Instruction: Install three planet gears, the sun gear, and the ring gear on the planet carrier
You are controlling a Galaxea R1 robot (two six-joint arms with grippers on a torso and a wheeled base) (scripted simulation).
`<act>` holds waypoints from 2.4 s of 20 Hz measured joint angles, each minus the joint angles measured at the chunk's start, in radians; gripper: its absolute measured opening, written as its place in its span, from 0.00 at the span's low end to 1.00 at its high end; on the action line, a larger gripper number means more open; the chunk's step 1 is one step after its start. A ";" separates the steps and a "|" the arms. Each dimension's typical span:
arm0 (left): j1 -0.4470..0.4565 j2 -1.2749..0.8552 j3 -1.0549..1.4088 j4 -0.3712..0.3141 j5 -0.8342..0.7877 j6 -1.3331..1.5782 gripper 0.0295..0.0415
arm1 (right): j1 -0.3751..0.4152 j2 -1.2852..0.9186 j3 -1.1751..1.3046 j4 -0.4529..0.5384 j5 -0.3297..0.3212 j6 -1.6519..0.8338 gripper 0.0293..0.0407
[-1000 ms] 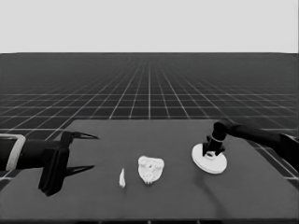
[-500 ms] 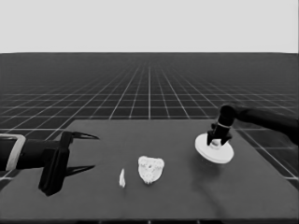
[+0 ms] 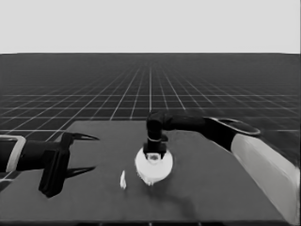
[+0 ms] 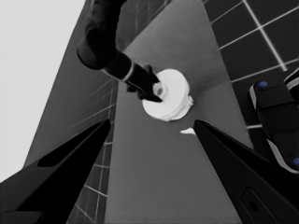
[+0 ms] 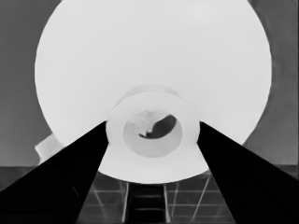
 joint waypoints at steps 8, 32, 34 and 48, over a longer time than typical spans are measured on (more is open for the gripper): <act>0.000 0.000 0.000 0.000 0.000 0.000 0.75 | -0.088 0.061 -0.112 -0.083 0.024 -0.041 0.49; 0.000 0.000 0.000 0.000 0.000 0.000 0.75 | -0.109 0.064 -0.120 -0.092 0.028 0.099 0.49; 0.000 0.000 0.000 0.000 0.000 0.000 0.75 | -0.113 0.063 -0.121 -0.093 0.028 0.116 0.49; 0.000 0.000 0.000 0.000 0.000 0.000 0.75 | -0.114 0.062 -0.121 -0.093 0.028 0.238 0.49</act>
